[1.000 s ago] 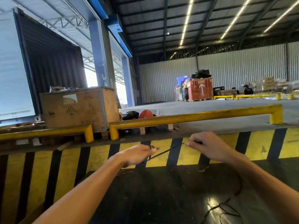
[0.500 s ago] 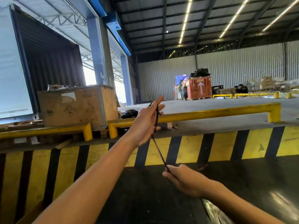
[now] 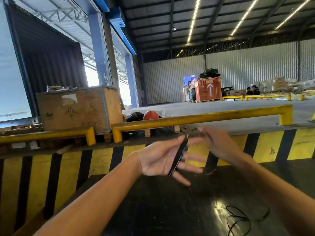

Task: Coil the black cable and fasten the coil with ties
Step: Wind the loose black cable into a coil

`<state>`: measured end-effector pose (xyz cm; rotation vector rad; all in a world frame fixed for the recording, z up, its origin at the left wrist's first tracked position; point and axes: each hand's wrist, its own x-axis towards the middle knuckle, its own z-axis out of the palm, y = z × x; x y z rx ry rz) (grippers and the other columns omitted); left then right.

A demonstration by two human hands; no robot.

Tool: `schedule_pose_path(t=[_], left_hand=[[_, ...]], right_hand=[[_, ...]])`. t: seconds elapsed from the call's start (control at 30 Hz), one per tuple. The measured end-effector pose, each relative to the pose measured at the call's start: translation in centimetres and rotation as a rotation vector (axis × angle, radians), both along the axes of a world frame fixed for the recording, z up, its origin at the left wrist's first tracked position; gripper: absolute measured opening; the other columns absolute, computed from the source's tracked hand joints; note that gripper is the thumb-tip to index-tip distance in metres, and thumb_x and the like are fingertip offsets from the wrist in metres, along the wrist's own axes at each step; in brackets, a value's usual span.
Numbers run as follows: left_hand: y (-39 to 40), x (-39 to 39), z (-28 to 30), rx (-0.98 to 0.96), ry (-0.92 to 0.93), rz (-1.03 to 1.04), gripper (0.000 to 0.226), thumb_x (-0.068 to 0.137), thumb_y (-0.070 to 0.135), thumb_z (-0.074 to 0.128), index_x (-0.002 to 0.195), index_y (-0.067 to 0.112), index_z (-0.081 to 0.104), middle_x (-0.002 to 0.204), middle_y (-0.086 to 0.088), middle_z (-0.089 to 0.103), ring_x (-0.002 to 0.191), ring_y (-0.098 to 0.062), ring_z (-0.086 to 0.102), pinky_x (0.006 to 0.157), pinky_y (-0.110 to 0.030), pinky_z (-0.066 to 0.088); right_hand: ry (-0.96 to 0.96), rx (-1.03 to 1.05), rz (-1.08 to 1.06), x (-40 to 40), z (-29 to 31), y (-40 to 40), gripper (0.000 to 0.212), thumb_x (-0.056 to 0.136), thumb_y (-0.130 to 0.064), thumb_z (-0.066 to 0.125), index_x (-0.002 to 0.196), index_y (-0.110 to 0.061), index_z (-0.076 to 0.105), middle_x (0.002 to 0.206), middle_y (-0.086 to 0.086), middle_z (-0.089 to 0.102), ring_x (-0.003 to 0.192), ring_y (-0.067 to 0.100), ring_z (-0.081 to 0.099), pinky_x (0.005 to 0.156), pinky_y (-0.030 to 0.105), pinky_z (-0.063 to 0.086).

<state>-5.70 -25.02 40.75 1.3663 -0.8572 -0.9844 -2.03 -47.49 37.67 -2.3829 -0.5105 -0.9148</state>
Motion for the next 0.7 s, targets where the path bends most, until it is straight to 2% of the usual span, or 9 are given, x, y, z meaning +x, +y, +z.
schedule_pose_path(t=[0.07,0.17,0.23,0.3,0.37,0.47,0.57,0.63,0.7], left_hand=[[-1.4,-0.5,1.6,-0.273,0.028,0.046,0.049,0.095,0.043,0.034,0.142,0.030,0.041,0.142,-0.014,0.044,0.127,-0.032,0.047,0.098,-0.062,0.036],[-2.2,-0.2,3.6,-0.449,-0.151,0.408,0.042,0.097,0.044,0.032,0.136,0.035,0.047,0.148,-0.011,0.038,0.133,-0.026,0.040,0.106,-0.067,0.023],[-1.5,0.8,3.9,-0.285,-0.488,0.629,0.041,0.099,0.045,0.028,0.137,0.040,0.043,0.153,-0.007,0.032,0.140,-0.024,0.030,0.111,-0.057,0.018],[-0.2,2.0,3.3,0.039,-0.913,0.726,0.040,0.100,0.044,0.023,0.139,0.045,0.035,0.147,-0.003,0.041,0.134,-0.012,0.037,0.110,-0.038,0.026],[1.6,3.1,2.3,0.339,-1.153,0.740,0.042,0.100,0.046,0.021,0.140,0.043,0.035,0.134,0.004,0.050,0.113,0.010,0.045,0.091,-0.013,0.030],[3.5,4.0,0.4,0.598,-1.129,0.644,0.046,0.099,0.049,0.024,0.142,0.037,0.037,0.136,-0.003,0.052,0.115,-0.001,0.049,0.083,-0.017,0.030],[3.8,3.4,-0.9,0.728,-0.977,0.569,0.041,0.098,0.052,0.026,0.129,0.039,0.050,0.118,0.007,0.056,0.099,-0.004,0.052,0.083,-0.026,0.037],[3.2,2.5,-1.4,0.645,-0.626,0.448,0.036,0.097,0.054,0.028,0.122,0.042,0.052,0.121,0.006,0.054,0.115,-0.021,0.053,0.084,-0.036,0.049],[2.4,1.7,-2.0,0.464,-0.287,0.252,0.039,0.097,0.055,0.028,0.132,0.051,0.043,0.141,0.003,0.043,0.133,-0.029,0.041,0.088,-0.046,0.050]], right_hand=[[0.153,-0.052,0.136,-0.7,-2.9,2.4,0.016,0.097,-0.021,0.046,0.103,-0.019,0.060,0.098,0.001,0.067,0.090,0.013,0.065,0.078,0.032,0.054],[0.369,-0.165,0.292,-2.8,-6.2,6.4,0.016,0.099,-0.036,0.037,0.092,-0.029,0.050,0.079,-0.006,0.061,0.069,0.002,0.060,0.064,0.020,0.046],[0.385,-0.291,0.343,-3.6,-6.5,7.3,0.018,0.098,-0.041,0.035,0.089,-0.031,0.047,0.071,-0.010,0.055,0.059,-0.002,0.053,0.059,0.017,0.039],[0.362,-0.356,0.332,-3.8,-5.4,6.3,0.023,0.097,-0.043,0.037,0.087,-0.028,0.050,0.073,-0.008,0.057,0.061,-0.001,0.055,0.061,0.018,0.043],[0.315,-0.358,0.315,-3.5,-3.3,4.2,0.027,0.097,-0.042,0.039,0.086,-0.023,0.055,0.076,-0.005,0.060,0.067,0.002,0.058,0.068,0.020,0.048],[0.170,-0.378,0.299,-2.8,-0.2,0.7,0.030,0.093,-0.042,0.043,0.085,-0.020,0.062,0.075,-0.006,0.059,0.069,0.003,0.056,0.067,0.015,0.043],[0.050,-0.283,0.226,-1.7,2.2,-1.6,0.025,0.087,-0.041,0.053,0.081,-0.020,0.066,0.070,-0.006,0.063,0.070,0.005,0.059,0.060,0.019,0.044],[-0.051,-0.186,0.177,-1.0,3.0,-2.0,0.016,0.084,-0.036,0.062,0.073,-0.024,0.062,0.061,-0.010,0.058,0.068,0.001,0.058,0.053,0.016,0.038],[-0.143,-0.051,0.110,-0.4,2.9,-1.7,0.014,0.082,-0.036,0.066,0.073,-0.030,0.055,0.059,-0.014,0.054,0.063,-0.001,0.057,0.048,0.012,0.034]])
